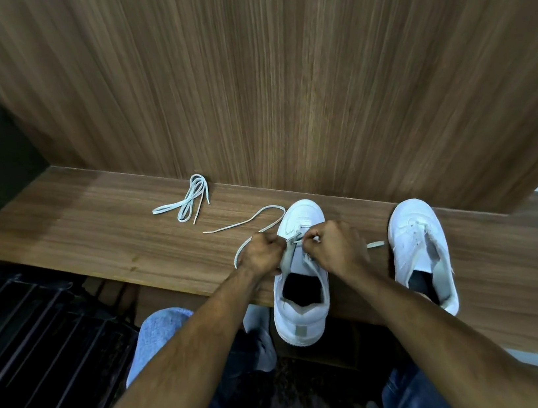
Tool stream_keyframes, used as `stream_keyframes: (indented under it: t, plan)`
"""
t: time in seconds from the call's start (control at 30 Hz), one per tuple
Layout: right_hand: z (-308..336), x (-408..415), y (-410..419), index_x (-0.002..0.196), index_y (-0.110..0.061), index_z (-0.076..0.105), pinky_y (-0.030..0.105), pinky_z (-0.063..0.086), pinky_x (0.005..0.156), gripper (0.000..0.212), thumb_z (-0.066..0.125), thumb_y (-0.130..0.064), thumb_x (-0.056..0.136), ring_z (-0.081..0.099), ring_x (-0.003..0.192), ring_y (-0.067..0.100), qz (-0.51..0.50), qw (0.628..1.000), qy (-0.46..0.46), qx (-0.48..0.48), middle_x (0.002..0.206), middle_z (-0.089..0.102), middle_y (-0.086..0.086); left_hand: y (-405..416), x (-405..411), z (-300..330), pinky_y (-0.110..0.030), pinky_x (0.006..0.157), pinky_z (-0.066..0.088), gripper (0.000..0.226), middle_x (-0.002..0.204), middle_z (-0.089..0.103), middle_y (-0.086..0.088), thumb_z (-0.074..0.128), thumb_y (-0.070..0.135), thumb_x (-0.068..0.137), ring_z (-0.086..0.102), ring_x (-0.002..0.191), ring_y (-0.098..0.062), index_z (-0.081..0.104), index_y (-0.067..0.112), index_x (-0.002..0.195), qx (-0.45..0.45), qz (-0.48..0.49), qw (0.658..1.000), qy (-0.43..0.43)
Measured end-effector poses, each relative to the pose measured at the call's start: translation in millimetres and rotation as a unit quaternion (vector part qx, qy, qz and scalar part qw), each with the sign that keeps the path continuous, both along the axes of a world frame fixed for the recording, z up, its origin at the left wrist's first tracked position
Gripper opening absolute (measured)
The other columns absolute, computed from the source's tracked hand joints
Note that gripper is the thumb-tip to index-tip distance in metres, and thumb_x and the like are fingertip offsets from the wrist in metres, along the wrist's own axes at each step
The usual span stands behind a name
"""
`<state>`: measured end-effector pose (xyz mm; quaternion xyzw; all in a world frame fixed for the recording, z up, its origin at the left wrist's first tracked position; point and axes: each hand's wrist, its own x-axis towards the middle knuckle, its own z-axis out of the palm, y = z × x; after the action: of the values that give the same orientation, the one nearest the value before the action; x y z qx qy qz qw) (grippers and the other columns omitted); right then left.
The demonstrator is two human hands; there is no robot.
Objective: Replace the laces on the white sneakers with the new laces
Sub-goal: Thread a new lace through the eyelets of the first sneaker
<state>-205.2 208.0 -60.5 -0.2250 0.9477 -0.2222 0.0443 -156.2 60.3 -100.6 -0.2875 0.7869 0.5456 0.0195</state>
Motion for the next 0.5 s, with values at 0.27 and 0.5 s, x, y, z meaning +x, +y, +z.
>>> stream_keyframes:
  t: [0.27,0.5]
  plan:
    - [-4.8,2.4,-2.8,0.093,-0.032,0.075,0.033,0.052,0.071,0.02,0.057,-0.032,0.083,0.065,0.091,0.031,0.013,1.0,0.003,0.004,0.095,0.073,0.004,3.3,1.1,-3.4,-0.037,0.062,0.053,0.032,0.055,0.058,-0.004,0.054,0.02,0.083,0.058,0.056,-0.021,0.066,0.02,0.053,0.072,0.034,0.997,0.005]
    - [-13.6,0.2,1.8,0.09,-0.029,0.072,0.028,0.036,0.061,0.017,0.056,-0.033,0.086,0.064,0.086,0.03,0.079,0.997,0.026,0.002,0.09,0.071,0.002,3.7,4.5,3.6,-0.03,0.06,0.055,0.024,0.071,0.063,-0.01,0.055,0.028,0.063,0.061,0.068,-0.023,0.07,0.013,0.074,0.133,0.067,0.989,0.004]
